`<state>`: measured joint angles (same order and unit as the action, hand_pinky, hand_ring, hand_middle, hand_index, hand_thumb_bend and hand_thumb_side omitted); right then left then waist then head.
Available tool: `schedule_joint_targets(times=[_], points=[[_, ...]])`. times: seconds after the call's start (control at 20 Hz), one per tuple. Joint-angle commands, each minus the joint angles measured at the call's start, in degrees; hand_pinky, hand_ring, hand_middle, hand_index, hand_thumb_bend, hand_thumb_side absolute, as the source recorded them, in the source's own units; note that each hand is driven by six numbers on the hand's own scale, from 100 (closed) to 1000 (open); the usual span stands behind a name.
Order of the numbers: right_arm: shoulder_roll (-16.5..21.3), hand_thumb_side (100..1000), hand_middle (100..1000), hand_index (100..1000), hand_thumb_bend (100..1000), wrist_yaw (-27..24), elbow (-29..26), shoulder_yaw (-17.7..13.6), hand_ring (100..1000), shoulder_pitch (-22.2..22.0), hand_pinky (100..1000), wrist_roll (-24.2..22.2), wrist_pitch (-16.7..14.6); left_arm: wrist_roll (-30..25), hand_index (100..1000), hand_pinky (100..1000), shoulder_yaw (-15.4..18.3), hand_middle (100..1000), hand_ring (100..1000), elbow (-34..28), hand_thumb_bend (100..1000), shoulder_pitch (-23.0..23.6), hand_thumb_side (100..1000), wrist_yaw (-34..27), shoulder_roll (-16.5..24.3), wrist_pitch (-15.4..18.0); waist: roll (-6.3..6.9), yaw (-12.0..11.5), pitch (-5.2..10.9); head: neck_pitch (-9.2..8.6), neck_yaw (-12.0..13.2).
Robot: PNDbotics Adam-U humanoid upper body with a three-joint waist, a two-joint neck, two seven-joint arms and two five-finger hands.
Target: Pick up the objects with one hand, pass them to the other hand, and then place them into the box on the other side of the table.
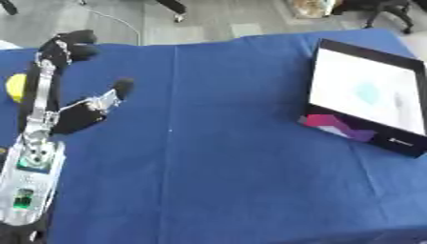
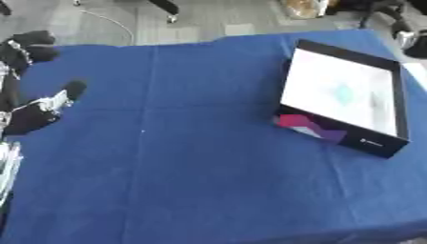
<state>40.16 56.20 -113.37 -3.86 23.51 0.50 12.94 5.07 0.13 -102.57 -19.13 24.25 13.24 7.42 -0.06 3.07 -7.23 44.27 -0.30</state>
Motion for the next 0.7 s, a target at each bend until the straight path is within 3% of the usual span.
schedule_joint_targets(times=[0.05,0.35,0.5,0.7], points=[[-3.96,100,740,968,100,-5.28,-1.21,1.51,848,2.38,706,7.55,-4.33,1.09,810,745,2.38,694,671,-1.58,665,0.14,475,1.31,3.04,-0.74,1.02,0.03,-0.11,-0.15,0.68],[-15.64,123,712,963,100,-11.1,-1.22,9.5,864,5.46,658,9.35,-11.64,2.85,813,746,5.72,680,657,-1.39,668,1.74,463,3.69,6.88,-2.21,1.61,0.39,0.08,-0.15,1.28],[-19.5,105,710,958,100,-11.49,-1.22,13.59,855,6.11,664,7.72,-14.52,2.62,818,748,7.14,672,650,-1.08,668,2.86,457,6.09,10.41,-3.24,1.85,0.72,0.35,-0.15,4.01],[-20.64,100,722,954,100,-9.59,-1.22,17.72,841,6.89,692,4.62,-18.82,-0.23,824,758,8.23,668,650,-1.23,649,4.75,426,10.82,15.41,-4.31,2.53,0.67,0.62,-0.15,9.06]])
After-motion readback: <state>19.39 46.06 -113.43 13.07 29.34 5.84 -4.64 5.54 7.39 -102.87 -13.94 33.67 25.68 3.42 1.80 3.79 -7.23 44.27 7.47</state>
